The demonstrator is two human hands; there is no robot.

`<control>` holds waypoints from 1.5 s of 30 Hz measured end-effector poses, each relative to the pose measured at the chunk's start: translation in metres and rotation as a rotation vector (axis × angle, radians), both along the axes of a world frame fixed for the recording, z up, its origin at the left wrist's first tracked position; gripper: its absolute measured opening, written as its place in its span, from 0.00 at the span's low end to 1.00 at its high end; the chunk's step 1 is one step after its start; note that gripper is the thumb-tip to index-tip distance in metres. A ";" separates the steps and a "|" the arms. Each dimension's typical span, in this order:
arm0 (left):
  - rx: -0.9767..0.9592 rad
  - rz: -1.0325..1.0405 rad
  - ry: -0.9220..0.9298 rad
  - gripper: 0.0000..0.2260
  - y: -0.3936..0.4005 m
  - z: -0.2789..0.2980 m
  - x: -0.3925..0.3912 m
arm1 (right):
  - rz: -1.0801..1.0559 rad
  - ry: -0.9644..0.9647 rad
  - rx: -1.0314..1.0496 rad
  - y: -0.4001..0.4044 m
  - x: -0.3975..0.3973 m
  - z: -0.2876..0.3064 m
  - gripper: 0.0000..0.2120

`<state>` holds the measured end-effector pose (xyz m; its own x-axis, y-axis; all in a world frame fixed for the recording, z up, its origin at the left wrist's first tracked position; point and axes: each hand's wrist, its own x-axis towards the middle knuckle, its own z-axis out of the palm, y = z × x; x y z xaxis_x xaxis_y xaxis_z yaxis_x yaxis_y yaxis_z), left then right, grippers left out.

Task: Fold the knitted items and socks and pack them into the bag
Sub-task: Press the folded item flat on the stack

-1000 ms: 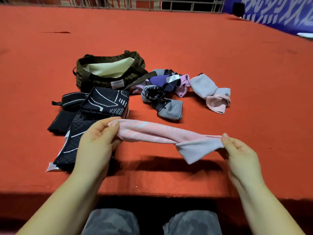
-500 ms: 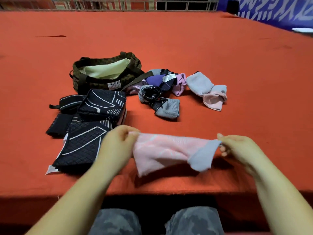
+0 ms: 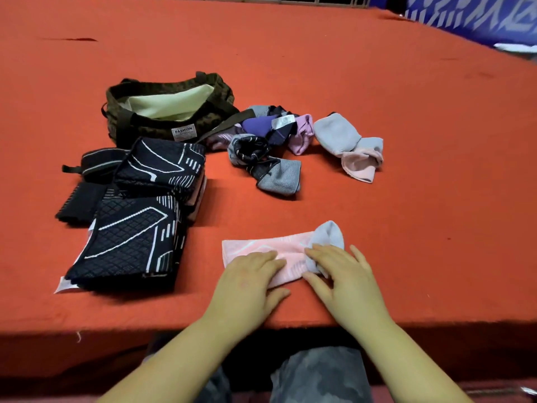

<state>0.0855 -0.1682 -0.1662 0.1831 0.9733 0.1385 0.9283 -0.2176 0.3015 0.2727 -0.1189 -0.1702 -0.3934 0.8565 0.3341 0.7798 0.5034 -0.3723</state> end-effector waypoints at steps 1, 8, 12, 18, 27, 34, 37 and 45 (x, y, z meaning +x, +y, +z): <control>0.010 0.005 -0.026 0.22 0.001 -0.004 -0.002 | -0.045 0.039 -0.046 0.001 0.004 -0.005 0.22; -0.008 0.118 -0.317 0.14 0.005 -0.001 -0.005 | -0.138 0.058 0.028 0.007 -0.003 -0.017 0.17; -0.047 0.168 -0.399 0.07 0.007 0.007 -0.007 | -0.186 0.152 0.136 0.009 -0.007 -0.013 0.12; 0.002 0.301 -0.448 0.04 -0.005 0.015 -0.025 | -0.240 0.387 0.097 0.024 0.012 0.021 0.18; 0.045 0.259 -0.582 0.08 -0.003 0.035 -0.020 | 0.124 0.080 0.197 -0.004 -0.015 0.025 0.15; 0.038 0.226 -0.643 0.06 0.002 0.051 -0.023 | 0.086 0.045 0.112 0.007 -0.008 0.037 0.10; 0.049 0.229 -0.657 0.07 0.003 0.055 -0.026 | 0.149 0.158 0.033 0.011 0.001 0.042 0.07; 0.101 0.326 -0.803 0.07 0.010 0.063 -0.043 | -0.150 1.064 -0.444 0.015 0.012 0.061 0.13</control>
<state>0.0429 -0.1581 -0.1031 -0.2923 0.9364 0.1945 0.4640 -0.0389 0.8850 0.2847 -0.1041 -0.1088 0.0212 0.9954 0.0938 0.0078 0.0937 -0.9956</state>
